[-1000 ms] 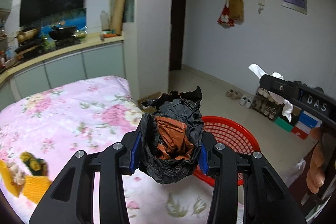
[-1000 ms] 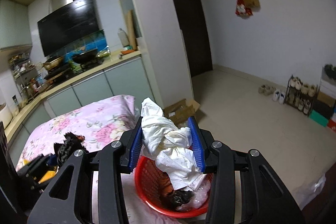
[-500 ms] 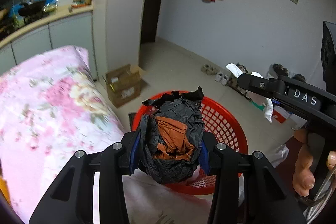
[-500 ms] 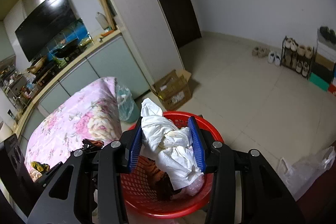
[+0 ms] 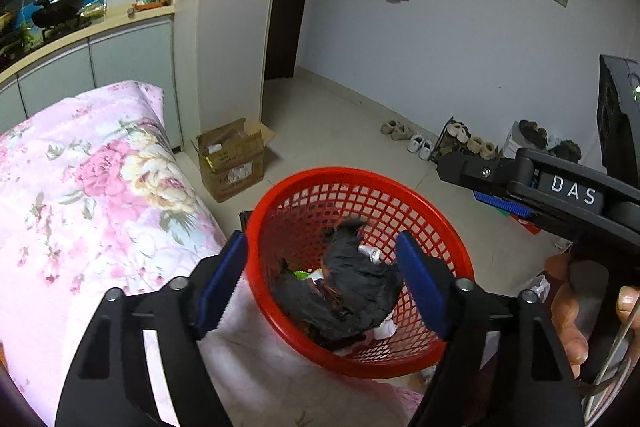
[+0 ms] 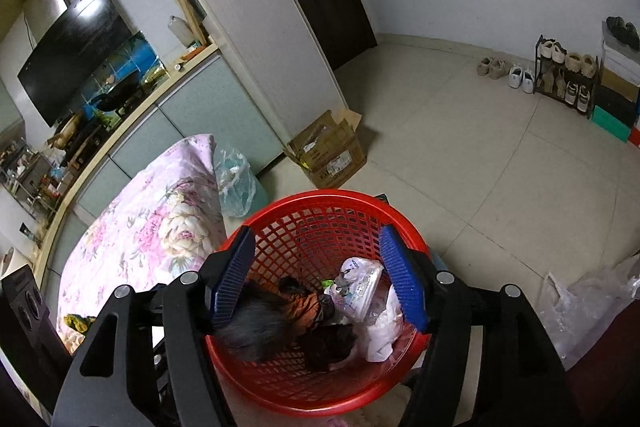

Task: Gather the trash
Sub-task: 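Open both tools to drop the black bag and tissue into the basket, then move both tools back over the bed toward the yellow foam nets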

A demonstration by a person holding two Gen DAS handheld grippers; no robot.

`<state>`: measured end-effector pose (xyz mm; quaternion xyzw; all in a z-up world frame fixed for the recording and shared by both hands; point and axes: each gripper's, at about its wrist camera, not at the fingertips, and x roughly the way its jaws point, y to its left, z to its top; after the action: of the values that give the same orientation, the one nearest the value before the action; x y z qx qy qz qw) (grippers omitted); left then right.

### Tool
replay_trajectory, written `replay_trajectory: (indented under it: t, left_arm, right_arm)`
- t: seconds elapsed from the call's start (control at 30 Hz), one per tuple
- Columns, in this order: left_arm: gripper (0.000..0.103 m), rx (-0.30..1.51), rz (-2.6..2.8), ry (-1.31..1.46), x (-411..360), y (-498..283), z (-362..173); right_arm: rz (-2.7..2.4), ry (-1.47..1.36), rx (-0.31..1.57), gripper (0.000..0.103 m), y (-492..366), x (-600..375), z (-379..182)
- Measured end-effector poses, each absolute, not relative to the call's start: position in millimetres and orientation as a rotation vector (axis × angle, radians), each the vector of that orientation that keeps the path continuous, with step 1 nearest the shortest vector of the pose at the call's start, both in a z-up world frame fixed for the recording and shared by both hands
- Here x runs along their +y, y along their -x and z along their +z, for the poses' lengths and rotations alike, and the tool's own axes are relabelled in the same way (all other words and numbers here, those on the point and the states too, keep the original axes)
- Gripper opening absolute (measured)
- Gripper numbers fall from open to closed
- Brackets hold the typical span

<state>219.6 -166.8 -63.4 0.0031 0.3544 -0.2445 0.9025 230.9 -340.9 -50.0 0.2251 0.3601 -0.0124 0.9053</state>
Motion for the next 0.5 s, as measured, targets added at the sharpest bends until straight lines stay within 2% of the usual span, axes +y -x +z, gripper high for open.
replay_trajectory:
  t: [0.13, 0.5]
  left_arm:
    - [0.081, 0.696, -0.48, -0.006, -156.5, -213.5, -51.7]
    - [0.082, 0.566, -0.357, 0.024, -104.8, -183.6, -13.1]
  right_arm:
    - [-0.022, -0.457, 0.722, 0.063, -228.0, -340.1, -42.1]
    - [0.022, -0.362, 0.6, 0.063, -203.0, -309.6, -5.1]
